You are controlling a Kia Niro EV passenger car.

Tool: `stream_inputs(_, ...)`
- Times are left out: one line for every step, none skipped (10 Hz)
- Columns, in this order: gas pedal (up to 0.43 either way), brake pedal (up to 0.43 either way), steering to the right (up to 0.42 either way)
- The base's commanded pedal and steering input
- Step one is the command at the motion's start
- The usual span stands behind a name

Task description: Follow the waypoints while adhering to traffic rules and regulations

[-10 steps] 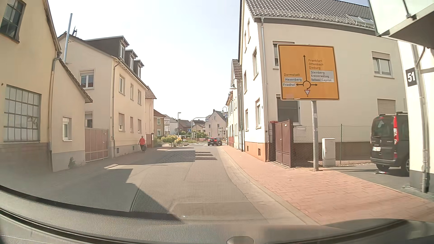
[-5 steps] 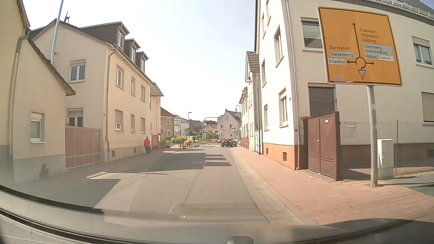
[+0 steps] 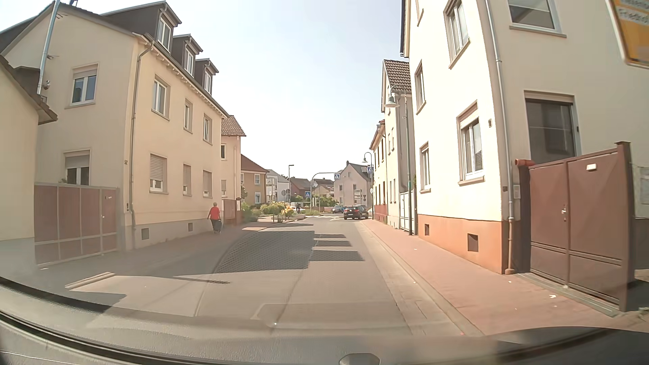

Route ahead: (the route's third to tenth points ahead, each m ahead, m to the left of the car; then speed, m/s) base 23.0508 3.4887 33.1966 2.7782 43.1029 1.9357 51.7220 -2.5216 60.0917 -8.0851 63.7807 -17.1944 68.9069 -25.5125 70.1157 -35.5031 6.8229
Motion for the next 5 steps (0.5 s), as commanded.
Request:
stream_inputs(0.118,0.0,-0.004)
stream_inputs(0.098,0.0,-0.004)
stream_inputs(0.098,0.0,0.002)
stream_inputs(0.087,0.0,0.015)
stream_inputs(0.087,0.0,0.021)
